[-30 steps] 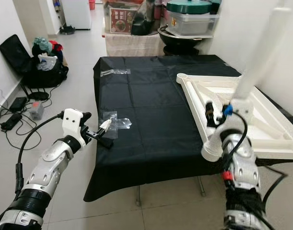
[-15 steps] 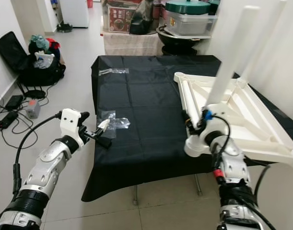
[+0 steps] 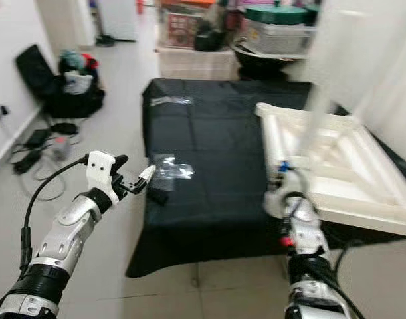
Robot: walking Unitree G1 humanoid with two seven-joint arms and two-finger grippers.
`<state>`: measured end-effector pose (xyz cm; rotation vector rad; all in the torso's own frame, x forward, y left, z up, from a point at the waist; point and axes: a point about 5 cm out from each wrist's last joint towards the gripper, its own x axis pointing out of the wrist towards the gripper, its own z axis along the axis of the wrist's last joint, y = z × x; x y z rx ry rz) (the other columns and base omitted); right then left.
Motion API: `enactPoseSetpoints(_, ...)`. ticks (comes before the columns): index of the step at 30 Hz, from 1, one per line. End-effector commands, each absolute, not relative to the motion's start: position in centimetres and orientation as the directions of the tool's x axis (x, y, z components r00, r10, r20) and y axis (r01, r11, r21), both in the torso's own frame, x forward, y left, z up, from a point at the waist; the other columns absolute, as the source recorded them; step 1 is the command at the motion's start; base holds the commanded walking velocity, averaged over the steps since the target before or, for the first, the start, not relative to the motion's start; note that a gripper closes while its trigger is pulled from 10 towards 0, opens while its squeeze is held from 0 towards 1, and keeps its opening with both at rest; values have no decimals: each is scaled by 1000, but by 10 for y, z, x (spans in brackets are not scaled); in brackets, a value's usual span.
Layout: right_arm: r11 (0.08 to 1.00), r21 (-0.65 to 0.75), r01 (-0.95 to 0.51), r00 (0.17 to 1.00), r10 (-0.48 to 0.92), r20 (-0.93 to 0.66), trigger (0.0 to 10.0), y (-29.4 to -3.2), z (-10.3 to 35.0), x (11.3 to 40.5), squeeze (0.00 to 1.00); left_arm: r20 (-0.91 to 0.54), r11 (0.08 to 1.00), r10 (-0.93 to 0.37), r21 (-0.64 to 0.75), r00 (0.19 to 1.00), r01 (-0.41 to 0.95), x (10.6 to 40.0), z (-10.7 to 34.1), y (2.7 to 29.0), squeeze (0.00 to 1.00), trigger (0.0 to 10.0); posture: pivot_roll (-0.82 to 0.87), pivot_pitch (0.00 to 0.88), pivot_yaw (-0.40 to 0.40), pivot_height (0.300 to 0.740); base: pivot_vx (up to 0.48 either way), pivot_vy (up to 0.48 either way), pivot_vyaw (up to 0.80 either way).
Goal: Building children table
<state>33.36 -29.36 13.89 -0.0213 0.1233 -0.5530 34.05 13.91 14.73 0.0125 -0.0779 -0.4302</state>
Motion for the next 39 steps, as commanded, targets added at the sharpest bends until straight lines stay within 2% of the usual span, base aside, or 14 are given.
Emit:
enactPoseSetpoints(1,764,-168,624,757,-643,-113,0,-308,134,323,0,65,905,-425,27,903,424,341,146,137,0,10000,-26,0,-75,740,0,0,0)
enactPoseSetpoints(6,533,-248,809,511,-846,-153,0,-313,113,300,0,72,905,-425,22,902,424,339,146,133,0,10000,-17,0,-75,740,0,0,0)
enactPoseSetpoints(11,602,-170,781,558,-793,-244,0,-298,102,308,0,65,912,-410,29,910,409,340,145,138,0,10000,-25,0,-75,740,0,0,0)
enactPoseSetpoints(12,729,-98,678,690,-676,-258,10000,-283,103,321,0,64,915,-405,27,912,404,340,145,140,0,10000,-28,0,-76,740,0,0,0)
enactPoseSetpoints(13,809,-8,588,793,-579,-193,10000,-271,112,329,855,65,915,-404,26,913,403,341,145,140,0,10000,-30,0,-83,740,0,0,0)
enactPoseSetpoints(15,852,20,523,846,-516,-138,10000,-265,120,333,1000,67,915,-404,23,912,404,341,144,138,0,10000,-39,0,-84,740,0,0,0)
enactPoseSetpoints(20,901,76,427,902,-417,-113,10000,-267,134,341,1000,72,913,-407,7,911,408,340,143,133,0,10000,-40,0,-82,740,0,0,0)
enactPoseSetpoints(21,934,107,342,939,-335,-80,10000,-265,143,343,0,76,909,-417,7,906,417,339,144,130,0,10000,-29,0,-89,740,0,0,0)
enactPoseSetpoints(27,995,57,-87,993,82,89,10000,-245,173,338,0,70,910,-414,20,908,413,338,143,136,0,10000,-32,0,-88,740,0,0,0)
enactPoseSetpoints(30,990,39,-134,987,129,99,10000,-243,174,337,0,66,912,-410,22,910,409,339,142,137,0,10000,-32,0,-88,740,0,0,0)
enactPoseSetpoints(31,986,6,-167,982,166,88,0,-244,173,338,0,67,913,-409,23,910,408,339,142,138,0,10000,-33,0,-96,740,0,0,0)
enactPoseSetpoints(35,984,-43,-172,983,175,64,0,-246,170,340,0,71,913,-407,19,911,407,339,143,137,0,10000,-34,0,-97,740,0,0,0)
enactPoseSetpoints(38,959,-101,264,964,-266,-6,0,-273,156,345,0,79,912,-410,11,908,411,336,144,132,0,10000,-8,0,-101,740,0,0,0)
enactPoseSetpoints(39,959,-101,264,964,-266,-6,0,-273,156,345,0,79,912,-410,11,908,411,336,144,132,0,10000,-8,0,-101,740,0,0,0)
